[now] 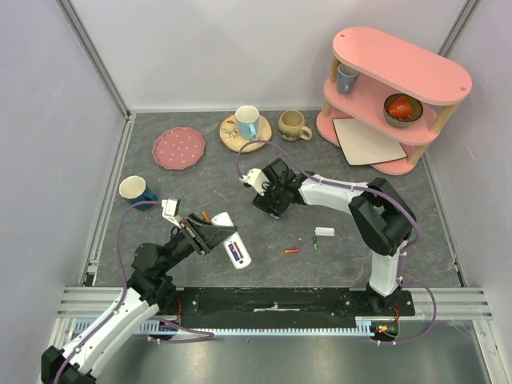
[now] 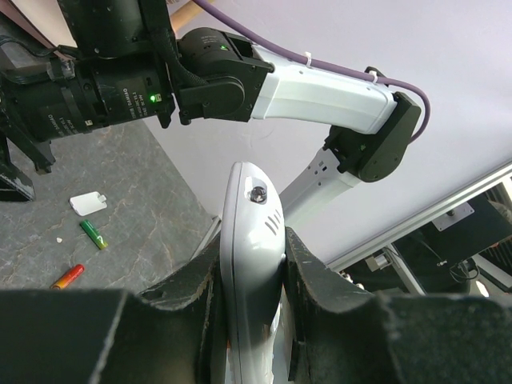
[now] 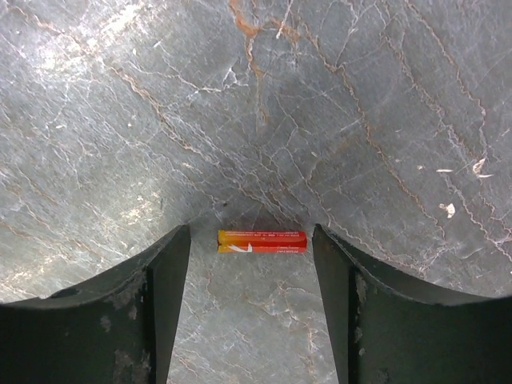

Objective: Load the batteries into the remote control

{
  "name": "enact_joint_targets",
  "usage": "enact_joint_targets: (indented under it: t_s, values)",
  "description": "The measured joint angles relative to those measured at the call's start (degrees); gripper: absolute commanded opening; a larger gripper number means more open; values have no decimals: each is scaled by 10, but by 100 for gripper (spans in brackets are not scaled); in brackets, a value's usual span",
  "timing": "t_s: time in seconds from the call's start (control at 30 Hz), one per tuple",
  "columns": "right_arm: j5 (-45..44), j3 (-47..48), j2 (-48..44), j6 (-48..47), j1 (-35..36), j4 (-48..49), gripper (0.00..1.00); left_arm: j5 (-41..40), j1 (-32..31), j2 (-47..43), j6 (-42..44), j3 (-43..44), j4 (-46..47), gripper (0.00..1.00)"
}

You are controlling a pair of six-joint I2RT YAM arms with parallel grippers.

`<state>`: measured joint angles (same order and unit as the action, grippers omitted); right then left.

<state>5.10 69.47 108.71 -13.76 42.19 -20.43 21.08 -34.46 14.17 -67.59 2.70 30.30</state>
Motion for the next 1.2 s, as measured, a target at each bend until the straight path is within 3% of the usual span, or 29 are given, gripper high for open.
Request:
enact_joint_targets:
  t_s: [0.37,0.43,0.57,0.63,0.77,0.87,1.2]
  values:
    - [-39,3,-9,38,0,-3,77,0,0,0,0,0,0,2]
    - [-76,3,-30,79,1,-2,94,0,0,0,0,0,-2,2]
    - [-162,3,-94,262,-5,13,98,0,0,-6,0,0,-7,2]
    - [-163,10,-108,349,-12,15,93,0,0,-6,0,0,-7,2]
    - [-171,5,-103,510,-18,18,73,0,0,-6,0,0,-11,2]
    - [-202,-30,-103,611,-8,11,69,0,0,-6,0,0,-13,2]
    - [-244,-27,-49,700,6,-20,57,0,0,-9,0,0,-15,2]
